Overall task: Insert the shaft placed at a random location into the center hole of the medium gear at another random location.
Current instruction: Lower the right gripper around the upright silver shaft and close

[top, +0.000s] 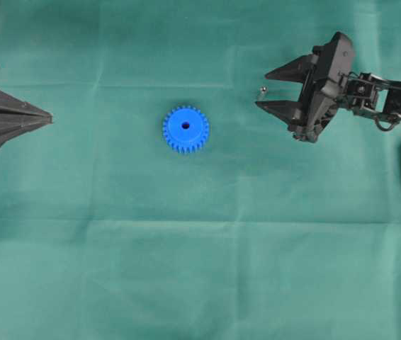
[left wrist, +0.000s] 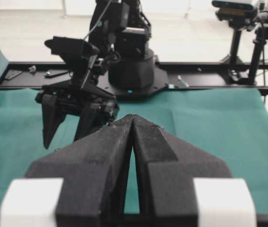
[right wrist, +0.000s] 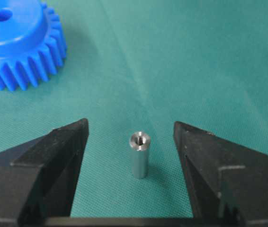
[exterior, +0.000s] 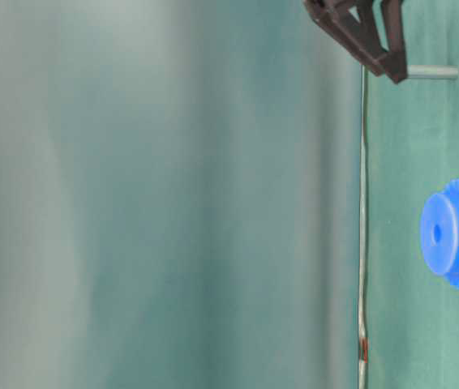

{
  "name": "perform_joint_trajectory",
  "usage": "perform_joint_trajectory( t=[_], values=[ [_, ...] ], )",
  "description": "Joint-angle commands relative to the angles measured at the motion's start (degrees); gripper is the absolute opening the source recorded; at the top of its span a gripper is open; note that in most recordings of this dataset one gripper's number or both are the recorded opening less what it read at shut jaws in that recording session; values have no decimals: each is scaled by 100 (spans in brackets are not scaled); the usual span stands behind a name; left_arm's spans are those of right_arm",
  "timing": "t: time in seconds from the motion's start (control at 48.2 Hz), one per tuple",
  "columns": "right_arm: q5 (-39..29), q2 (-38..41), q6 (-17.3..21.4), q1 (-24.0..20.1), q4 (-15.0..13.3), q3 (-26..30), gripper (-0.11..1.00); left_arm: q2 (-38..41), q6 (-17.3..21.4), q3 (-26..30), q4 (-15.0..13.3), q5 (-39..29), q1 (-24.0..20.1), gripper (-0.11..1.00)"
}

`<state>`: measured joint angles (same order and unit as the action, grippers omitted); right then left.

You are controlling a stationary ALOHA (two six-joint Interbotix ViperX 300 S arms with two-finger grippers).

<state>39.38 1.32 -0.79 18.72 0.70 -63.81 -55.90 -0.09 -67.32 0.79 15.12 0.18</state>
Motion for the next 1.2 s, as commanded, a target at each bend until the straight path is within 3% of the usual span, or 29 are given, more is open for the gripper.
perform_joint_trajectory(
  t=[0.0, 0.249, 0.352, 0.415, 0.601, 0.995, 1.182],
  values=[
    [88, 9, -79, 35, 18, 123, 75, 35, -9, 123, 9, 18, 0, 0],
    [114, 26, -70, 35, 26, 132, 73, 44, -9, 114, 9, -9, 9, 0],
    [97, 62, -70, 44, 26, 141, 68, 44, -9, 114, 9, -9, 0, 0],
    [79, 79, -79, 35, 26, 149, 58, 44, -9, 114, 9, -18, 9, 0],
    [62, 114, -79, 35, -9, 149, 14, 44, -9, 114, 18, -26, 9, 0],
    [70, 70, -70, 35, -26, 149, 13, 26, -18, 114, 18, -62, 9, 0],
    [-290, -387, -88, 35, -26, 237, 13, 9, -18, 123, 9, -79, 9, 0]
  ],
)
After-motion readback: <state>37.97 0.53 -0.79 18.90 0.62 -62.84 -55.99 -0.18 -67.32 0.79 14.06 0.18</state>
